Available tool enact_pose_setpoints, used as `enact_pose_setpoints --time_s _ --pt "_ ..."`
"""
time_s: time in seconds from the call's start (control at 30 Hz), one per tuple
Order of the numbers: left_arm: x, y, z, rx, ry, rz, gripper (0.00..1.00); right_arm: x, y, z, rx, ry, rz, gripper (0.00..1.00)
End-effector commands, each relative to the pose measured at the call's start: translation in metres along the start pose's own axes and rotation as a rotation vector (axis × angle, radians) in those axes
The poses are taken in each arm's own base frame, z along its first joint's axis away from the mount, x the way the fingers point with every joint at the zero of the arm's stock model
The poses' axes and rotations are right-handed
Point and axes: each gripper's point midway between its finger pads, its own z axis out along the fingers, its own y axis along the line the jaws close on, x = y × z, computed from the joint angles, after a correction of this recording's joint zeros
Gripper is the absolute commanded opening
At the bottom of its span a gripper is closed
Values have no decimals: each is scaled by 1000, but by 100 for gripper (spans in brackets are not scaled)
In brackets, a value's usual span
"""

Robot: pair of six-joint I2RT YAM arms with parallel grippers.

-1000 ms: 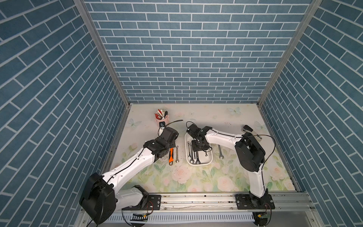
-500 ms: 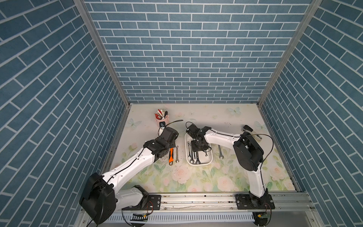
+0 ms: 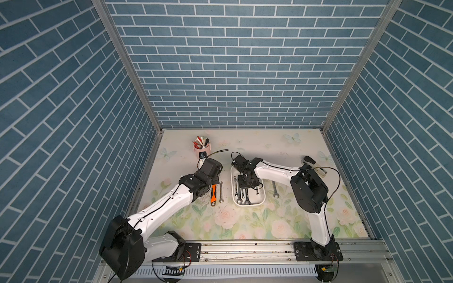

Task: Take out the wrench from the storage box
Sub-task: Pick up the wrench from the storage box.

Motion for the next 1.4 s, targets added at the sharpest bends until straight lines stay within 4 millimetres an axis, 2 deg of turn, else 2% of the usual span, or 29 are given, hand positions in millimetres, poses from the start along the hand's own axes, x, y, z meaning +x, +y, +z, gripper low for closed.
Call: enact_pose_setpoints --time_s 0.0,0.27,0.67,1.37 --pt "-4 2 0 -14 3 5 48 19 -9 21 43 72 7 21" --pt "-3 3 -1 -18 7 6 48 15 -10 17 29 54 6 16" --pt "-1 2 0 -8 18 1 48 4 -14 -4 0 20 -8 12" --pt "6 1 3 -7 39 -2 49 -22 -46 -71 -14 -81 22 10"
